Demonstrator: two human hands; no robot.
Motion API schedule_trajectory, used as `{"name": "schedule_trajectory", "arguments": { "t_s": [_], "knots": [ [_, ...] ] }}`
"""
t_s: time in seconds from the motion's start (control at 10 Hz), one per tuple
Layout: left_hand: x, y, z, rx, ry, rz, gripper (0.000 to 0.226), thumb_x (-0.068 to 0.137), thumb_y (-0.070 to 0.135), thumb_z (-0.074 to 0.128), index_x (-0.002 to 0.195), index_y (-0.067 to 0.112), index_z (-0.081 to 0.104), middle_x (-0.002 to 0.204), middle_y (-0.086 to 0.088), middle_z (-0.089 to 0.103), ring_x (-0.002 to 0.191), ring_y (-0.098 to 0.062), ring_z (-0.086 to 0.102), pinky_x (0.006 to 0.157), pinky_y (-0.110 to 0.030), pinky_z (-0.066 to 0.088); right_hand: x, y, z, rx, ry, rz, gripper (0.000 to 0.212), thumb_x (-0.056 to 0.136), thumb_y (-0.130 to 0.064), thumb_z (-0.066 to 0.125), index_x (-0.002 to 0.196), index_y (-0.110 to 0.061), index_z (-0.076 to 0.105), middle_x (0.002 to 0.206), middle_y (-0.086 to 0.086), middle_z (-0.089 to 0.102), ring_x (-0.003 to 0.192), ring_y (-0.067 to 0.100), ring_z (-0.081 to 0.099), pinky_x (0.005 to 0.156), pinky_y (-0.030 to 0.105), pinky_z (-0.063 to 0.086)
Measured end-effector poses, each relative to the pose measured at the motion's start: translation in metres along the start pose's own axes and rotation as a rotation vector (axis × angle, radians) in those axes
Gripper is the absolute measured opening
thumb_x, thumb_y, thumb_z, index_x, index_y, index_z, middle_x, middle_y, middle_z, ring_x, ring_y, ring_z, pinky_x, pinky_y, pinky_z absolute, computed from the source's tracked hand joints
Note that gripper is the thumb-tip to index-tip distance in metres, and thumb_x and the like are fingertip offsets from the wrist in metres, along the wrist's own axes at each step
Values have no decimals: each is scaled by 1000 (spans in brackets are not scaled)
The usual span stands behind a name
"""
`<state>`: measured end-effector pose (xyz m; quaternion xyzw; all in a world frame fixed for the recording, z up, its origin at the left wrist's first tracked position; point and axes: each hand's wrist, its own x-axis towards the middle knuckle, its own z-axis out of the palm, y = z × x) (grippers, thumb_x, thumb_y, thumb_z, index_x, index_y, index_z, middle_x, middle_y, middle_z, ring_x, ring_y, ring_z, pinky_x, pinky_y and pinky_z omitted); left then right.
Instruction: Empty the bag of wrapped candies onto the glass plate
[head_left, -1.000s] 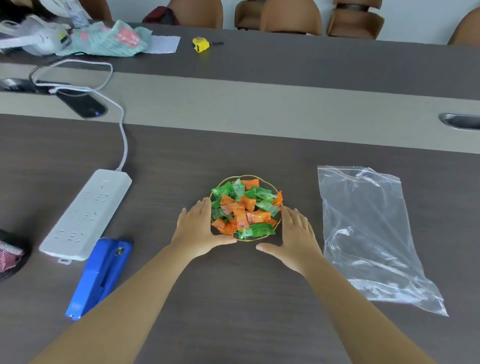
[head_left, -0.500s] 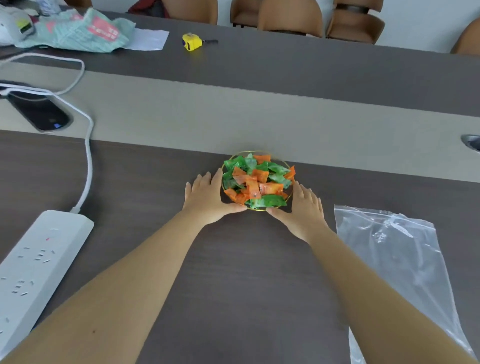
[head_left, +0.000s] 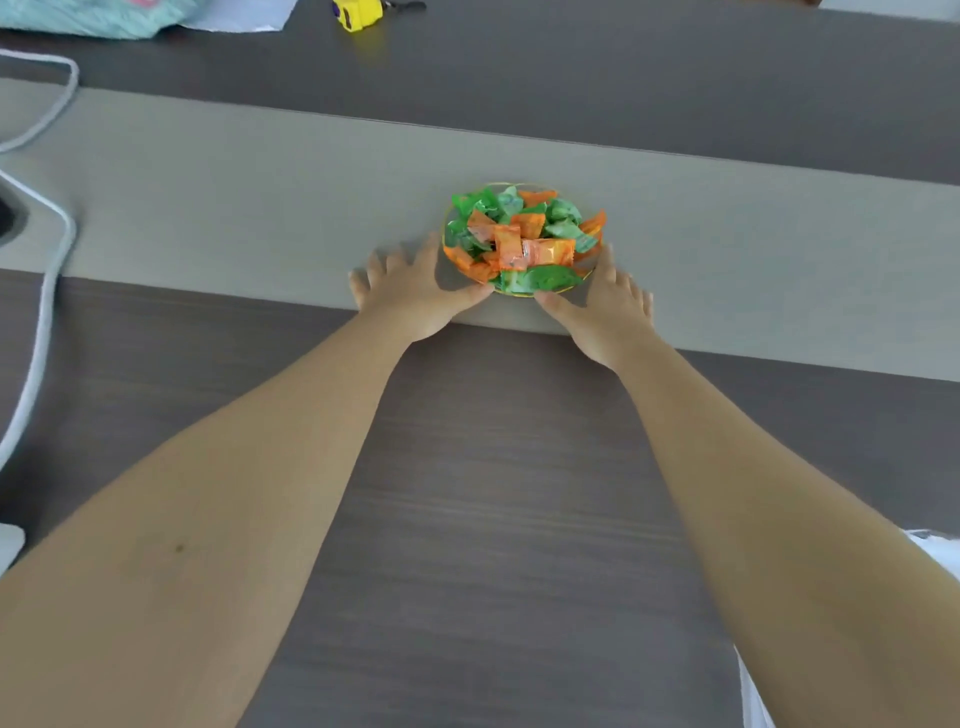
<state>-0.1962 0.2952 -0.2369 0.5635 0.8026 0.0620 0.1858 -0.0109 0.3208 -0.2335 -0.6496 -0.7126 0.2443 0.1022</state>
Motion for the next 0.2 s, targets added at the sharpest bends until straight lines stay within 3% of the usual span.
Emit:
{"name": "schedule_trajectory", "arguments": {
  "t_s": [0.2],
  "knots": [
    [-10, 20, -10, -94, 59, -100, 81, 81, 63, 35, 143, 11, 22, 150, -18, 29, 140, -34, 21, 114, -46, 21, 0, -4, -10, 130, 12, -6, 90, 83, -45, 50, 144, -8, -5, 156, 12, 13, 144, 29, 11, 119, 43, 11]
  ]
}}
